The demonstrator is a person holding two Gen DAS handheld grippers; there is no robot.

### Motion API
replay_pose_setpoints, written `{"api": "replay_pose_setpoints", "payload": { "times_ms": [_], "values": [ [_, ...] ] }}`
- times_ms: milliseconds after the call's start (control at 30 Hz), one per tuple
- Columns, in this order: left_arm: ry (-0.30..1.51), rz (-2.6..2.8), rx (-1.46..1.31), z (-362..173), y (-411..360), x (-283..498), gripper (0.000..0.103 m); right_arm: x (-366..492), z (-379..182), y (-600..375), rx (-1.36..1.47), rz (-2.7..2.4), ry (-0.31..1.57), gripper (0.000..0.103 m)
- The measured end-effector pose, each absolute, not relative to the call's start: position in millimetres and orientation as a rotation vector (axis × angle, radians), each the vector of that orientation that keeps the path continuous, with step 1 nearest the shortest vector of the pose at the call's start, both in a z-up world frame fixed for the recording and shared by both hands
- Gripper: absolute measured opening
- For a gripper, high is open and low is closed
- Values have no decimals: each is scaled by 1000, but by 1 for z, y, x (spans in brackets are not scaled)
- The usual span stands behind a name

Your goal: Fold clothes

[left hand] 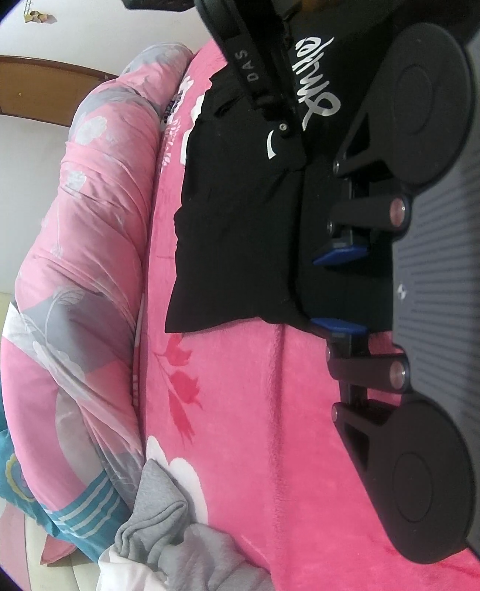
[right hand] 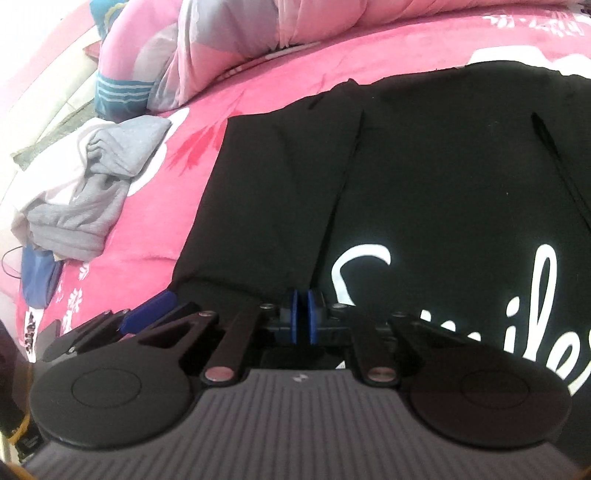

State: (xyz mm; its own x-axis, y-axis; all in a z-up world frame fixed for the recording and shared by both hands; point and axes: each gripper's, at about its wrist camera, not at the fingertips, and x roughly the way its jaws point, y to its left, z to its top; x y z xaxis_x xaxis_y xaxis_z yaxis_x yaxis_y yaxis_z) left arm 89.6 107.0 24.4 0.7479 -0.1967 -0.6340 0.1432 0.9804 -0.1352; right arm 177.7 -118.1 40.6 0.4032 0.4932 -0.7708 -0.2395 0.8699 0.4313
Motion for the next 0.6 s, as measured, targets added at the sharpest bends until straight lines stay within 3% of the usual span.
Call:
{"api": "replay_pose_setpoints", "payload": {
  "times_ms": [200, 400, 600],
  "values": [
    [704, -186, -88, 25, 108, 90, 34, 174, 55, -117, 172, 429, 1054, 9],
    [705, -182, -72, 24, 105, 90, 34, 206, 84, -111, 84, 391, 871, 9],
    [708, -182, -64, 23, 104, 90, 34, 264, 53, -77, -19, 453, 796, 7]
  ]
}}
